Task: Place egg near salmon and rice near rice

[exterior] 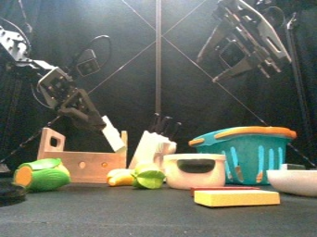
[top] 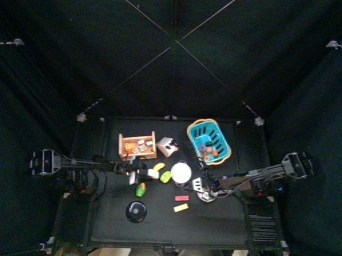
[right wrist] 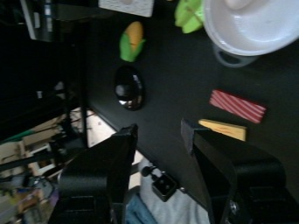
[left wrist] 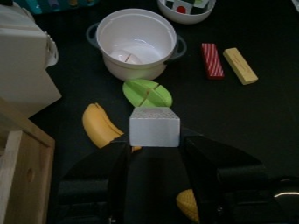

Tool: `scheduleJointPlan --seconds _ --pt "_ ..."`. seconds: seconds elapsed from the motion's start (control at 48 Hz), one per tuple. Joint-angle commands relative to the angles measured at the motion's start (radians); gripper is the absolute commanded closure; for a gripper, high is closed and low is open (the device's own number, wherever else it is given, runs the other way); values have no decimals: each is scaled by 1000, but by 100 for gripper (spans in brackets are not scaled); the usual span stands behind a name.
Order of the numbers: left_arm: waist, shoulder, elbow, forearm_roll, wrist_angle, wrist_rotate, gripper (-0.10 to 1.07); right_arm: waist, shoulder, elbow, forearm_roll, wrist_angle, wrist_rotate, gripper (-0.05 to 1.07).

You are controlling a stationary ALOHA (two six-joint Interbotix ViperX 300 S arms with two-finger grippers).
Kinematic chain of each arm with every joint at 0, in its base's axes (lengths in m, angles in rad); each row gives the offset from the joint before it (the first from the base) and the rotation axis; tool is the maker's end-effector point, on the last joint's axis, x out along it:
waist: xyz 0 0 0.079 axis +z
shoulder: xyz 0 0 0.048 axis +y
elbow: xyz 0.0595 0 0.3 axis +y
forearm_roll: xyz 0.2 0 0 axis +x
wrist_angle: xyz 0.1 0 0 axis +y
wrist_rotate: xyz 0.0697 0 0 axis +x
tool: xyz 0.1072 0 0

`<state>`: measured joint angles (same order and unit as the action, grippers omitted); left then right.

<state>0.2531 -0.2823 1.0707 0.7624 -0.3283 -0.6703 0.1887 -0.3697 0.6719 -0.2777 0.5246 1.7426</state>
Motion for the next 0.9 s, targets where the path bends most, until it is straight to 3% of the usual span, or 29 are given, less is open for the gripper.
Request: scheduleJointPlan --seconds 0.0,0.146,0.25,0.375,0.521,0.875 --pt "5 0 -20 2 -3 0 42 -49 6 -117 233 150 -331 22" --pt "2 -8 -2 -2 -3 -2 42 -160 84 -163 509 181 -828 22" --pt "2 -20 9 -2 -3 -2 42 -178 140 -152 588 146 -980 22" --pt "2 -41 29 -5 -3 -2 42 -176 183 -170 575 146 -1121 22" --pt "3 -72 48 -2 2 0 42 -175 184 -160 514 124 -1198 22" --pt "-5 -173 117 -60 118 -5 42 -163 183 -129 397 28 -1204 22"
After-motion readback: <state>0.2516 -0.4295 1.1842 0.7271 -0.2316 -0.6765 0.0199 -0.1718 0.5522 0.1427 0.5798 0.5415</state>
